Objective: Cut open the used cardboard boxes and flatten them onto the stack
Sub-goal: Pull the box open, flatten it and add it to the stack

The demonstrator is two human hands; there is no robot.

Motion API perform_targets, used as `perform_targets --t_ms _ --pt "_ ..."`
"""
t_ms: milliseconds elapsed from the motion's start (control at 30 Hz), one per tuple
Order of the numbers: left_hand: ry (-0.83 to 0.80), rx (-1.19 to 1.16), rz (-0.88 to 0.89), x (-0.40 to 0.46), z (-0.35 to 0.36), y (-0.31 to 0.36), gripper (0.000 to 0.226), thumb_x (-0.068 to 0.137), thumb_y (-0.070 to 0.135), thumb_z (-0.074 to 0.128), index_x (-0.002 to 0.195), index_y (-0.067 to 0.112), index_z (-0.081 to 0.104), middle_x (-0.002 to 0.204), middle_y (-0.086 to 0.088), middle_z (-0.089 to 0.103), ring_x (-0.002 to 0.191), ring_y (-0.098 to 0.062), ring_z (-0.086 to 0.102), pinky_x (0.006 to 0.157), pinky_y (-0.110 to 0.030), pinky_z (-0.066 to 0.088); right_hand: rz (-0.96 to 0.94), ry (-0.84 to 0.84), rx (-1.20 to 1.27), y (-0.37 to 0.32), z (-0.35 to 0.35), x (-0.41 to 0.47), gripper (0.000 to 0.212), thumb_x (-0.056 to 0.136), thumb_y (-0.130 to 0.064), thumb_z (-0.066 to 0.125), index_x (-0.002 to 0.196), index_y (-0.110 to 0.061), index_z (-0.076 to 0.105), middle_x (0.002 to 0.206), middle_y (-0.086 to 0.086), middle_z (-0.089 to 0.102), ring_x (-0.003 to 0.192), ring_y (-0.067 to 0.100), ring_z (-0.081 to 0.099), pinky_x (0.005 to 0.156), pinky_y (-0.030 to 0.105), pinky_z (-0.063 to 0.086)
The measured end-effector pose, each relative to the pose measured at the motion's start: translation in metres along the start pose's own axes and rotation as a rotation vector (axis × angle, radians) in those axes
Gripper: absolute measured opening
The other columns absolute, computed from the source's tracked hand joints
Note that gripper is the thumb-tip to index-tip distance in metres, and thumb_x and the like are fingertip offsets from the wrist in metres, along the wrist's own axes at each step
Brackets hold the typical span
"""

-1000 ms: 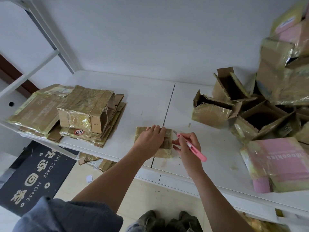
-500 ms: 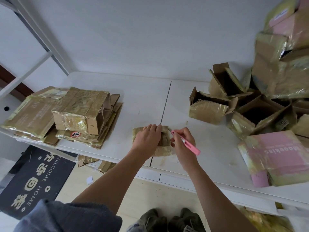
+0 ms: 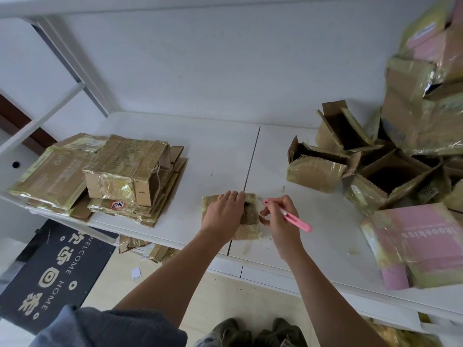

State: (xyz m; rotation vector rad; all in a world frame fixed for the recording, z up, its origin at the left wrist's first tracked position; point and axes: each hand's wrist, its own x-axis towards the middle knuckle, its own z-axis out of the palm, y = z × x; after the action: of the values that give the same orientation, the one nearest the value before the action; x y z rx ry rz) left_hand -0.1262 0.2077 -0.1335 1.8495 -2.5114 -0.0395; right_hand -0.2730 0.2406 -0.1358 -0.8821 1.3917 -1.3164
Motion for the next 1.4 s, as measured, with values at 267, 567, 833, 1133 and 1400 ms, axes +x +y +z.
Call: perform_targets --t_ms 267,567,833,1133,1400 --pt "0.000 -0.001 -0.022 0.003 0.000 0.000 0.036 0.096 0.009 0.047 0.132 0.012 0.047 0.125 -0.001 0.059 0.118 -0.018 0.055 0.093 -0.027 0.046 -0.103 -0.035 -0.103 0.000 0.001 -0.001 0.013 0.095 0.002 0.054 0.083 0.004 0.049 0.073 0.025 0.055 0.063 0.021 0.053 0.055 0.040 0.045" --pt "0.031 -0.004 -0.054 0.007 -0.009 0.002 0.022 0.099 0.014 0.042 0.118 0.017 0.053 0.114 0.003 0.062 0.106 -0.016 0.059 0.076 -0.027 0.046 0.025 0.004 0.017 -0.003 0.000 0.005 0.010 0.097 -0.006 0.053 0.090 0.001 0.052 0.081 0.017 0.063 0.075 0.020 0.064 0.078 0.057 0.055" --pt "0.077 -0.012 -0.055 0.004 -0.001 0.003 0.026 0.099 0.014 0.040 0.122 0.016 0.052 0.117 0.002 0.061 0.110 -0.015 0.057 0.081 -0.025 0.046 -0.029 -0.020 -0.040 -0.003 0.007 0.004 0.011 0.099 -0.007 0.054 0.093 0.002 0.052 0.080 0.015 0.058 0.066 0.009 0.055 0.058 0.022 0.048" --pt "0.026 -0.017 -0.057 0.003 -0.001 0.002 0.031 0.097 0.011 0.043 0.128 0.014 0.049 0.124 0.000 0.060 0.115 -0.018 0.056 0.089 -0.030 0.049 -0.068 -0.026 -0.024 0.003 0.004 -0.006 0.015 0.096 -0.003 0.054 0.084 0.003 0.047 0.068 0.010 0.052 0.062 0.015 0.049 0.054 0.029 0.042" --pt "-0.122 0.013 -0.122 0.010 -0.028 0.000 0.017 0.093 0.011 0.042 0.103 0.019 0.054 0.094 -0.004 0.069 0.083 -0.033 0.063 0.059 -0.032 0.036 0.012 -0.112 0.007 0.004 0.001 -0.009 0.022 0.094 -0.002 0.052 0.073 -0.006 0.044 0.060 0.001 0.052 0.063 0.015 0.050 0.059 0.028 0.042"
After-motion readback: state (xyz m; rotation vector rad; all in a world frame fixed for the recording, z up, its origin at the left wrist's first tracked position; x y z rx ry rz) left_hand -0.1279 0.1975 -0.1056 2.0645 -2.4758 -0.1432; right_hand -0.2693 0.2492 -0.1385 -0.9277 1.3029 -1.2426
